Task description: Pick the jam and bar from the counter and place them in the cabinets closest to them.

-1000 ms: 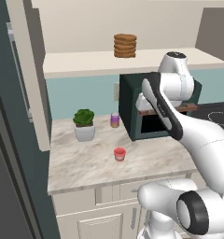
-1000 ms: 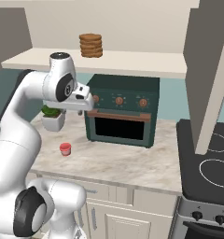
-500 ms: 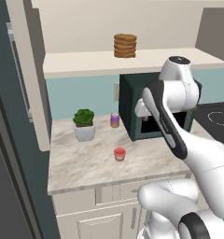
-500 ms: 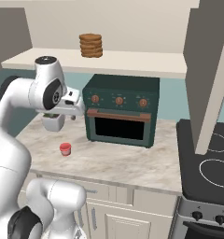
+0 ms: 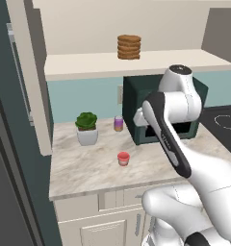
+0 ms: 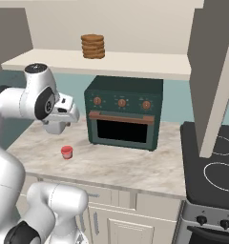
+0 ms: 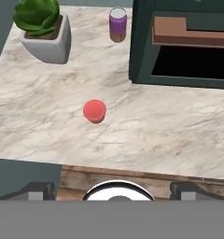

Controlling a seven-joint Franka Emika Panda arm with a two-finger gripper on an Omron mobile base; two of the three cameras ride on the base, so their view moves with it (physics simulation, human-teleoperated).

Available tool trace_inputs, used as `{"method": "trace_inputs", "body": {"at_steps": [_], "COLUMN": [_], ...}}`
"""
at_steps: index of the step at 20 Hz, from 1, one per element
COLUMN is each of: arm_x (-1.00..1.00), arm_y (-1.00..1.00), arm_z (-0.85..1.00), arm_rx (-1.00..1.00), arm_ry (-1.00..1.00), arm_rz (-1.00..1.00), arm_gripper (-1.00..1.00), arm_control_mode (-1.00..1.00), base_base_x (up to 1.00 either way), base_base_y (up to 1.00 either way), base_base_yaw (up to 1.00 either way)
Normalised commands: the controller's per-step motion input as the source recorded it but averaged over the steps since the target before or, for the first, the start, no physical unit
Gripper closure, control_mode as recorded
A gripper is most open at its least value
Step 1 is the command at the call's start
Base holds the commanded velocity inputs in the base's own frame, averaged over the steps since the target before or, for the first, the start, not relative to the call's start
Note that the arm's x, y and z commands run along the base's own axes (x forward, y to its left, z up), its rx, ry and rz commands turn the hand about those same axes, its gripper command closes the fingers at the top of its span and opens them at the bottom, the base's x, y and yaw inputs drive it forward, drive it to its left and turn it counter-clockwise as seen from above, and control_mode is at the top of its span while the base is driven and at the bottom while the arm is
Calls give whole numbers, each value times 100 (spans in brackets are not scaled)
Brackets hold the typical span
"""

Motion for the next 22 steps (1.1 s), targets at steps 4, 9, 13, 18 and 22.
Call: {"method": "trace_inputs", "body": {"at_steps": [4, 9, 13, 18, 22], "arm_x": [0, 0, 1, 8, 10], "arm_y": [20, 5, 3, 6, 5], "arm_z": [-17, -15, -17, -24, -30], "arm_rx": [0, -4, -2, 0, 0], "arm_ry": [1, 2, 0, 0, 0], "arm_rz": [0, 0, 1, 0, 0], "arm_gripper": [-100, -100, -100, -100, -100], "arm_control_mode": [-100, -100, -100, -100, -100], "base_base_x": [0, 0, 0, 0, 0], "base_base_y": [0, 0, 0, 0, 0], "base_base_yaw": [0, 0, 0, 0, 0]}}
